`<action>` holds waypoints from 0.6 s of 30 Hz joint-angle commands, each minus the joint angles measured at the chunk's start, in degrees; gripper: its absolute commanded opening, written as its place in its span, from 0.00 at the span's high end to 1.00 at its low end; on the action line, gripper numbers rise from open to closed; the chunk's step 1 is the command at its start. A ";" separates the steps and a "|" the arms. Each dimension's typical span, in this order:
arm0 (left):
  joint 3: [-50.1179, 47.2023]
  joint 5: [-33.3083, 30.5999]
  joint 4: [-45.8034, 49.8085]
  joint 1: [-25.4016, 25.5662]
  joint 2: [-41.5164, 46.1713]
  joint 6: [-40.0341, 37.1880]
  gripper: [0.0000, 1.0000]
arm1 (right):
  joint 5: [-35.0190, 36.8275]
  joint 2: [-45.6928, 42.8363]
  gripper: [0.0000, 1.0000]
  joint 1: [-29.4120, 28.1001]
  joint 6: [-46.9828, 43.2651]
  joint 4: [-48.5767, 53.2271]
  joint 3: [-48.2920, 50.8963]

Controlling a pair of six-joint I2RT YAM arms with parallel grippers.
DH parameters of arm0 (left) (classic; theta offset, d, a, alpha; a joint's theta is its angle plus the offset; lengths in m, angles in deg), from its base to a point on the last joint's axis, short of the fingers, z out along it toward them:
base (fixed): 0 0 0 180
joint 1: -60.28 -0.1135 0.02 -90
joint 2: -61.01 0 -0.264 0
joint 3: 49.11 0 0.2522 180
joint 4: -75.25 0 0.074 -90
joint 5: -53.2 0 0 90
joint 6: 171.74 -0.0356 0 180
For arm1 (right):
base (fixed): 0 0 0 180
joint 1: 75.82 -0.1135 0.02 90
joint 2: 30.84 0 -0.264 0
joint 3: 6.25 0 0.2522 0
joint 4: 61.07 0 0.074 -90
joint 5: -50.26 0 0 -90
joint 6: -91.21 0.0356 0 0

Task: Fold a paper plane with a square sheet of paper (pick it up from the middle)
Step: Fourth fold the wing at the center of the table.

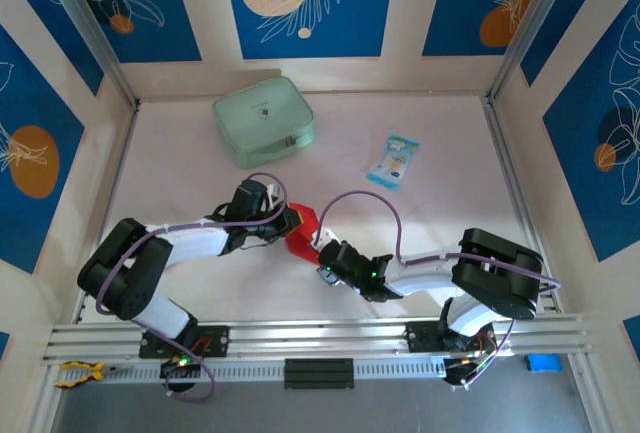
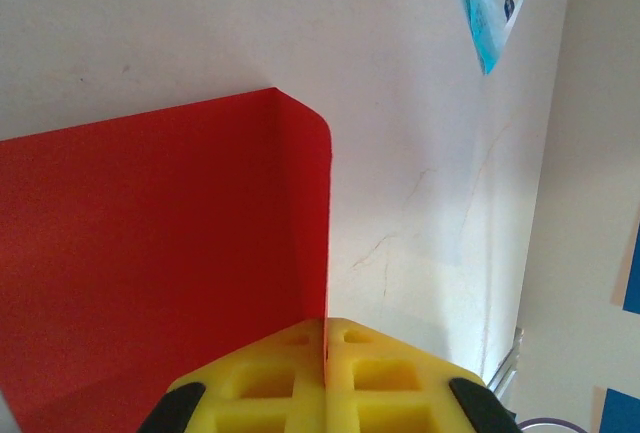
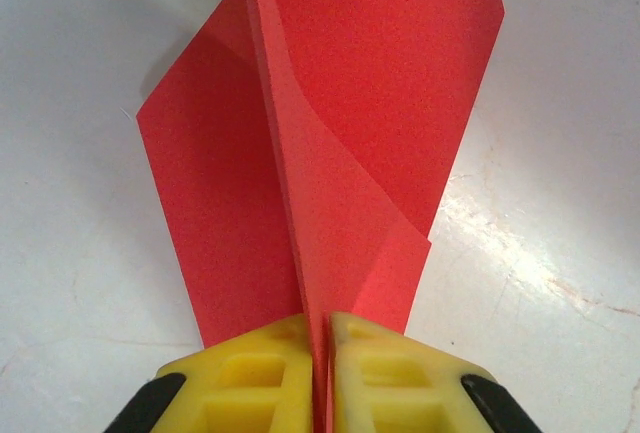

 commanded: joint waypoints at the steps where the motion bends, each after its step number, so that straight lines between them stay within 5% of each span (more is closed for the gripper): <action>1: 1.64 0.00 1.26 0.33 -0.21 -0.96 0.98 | -0.83 -0.76 0.88 0.33 1.74 -0.83 0.31; 3: 1.78 -0.05 1.55 0.33 -0.06 -1.00 0.96 | -1.06 -0.83 0.88 0.50 1.97 -1.02 0.42; 10: 2.08 -1.96 4.88 0.32 2.89 -2.56 0.61 | -4.13 -0.70 0.90 1.46 4.49 -1.01 0.74; 18: 2.24 -4.19 9.26 0.28 6.19 -4.22 0.51 | -7.62 1.83 0.89 2.17 8.15 -2.03 0.37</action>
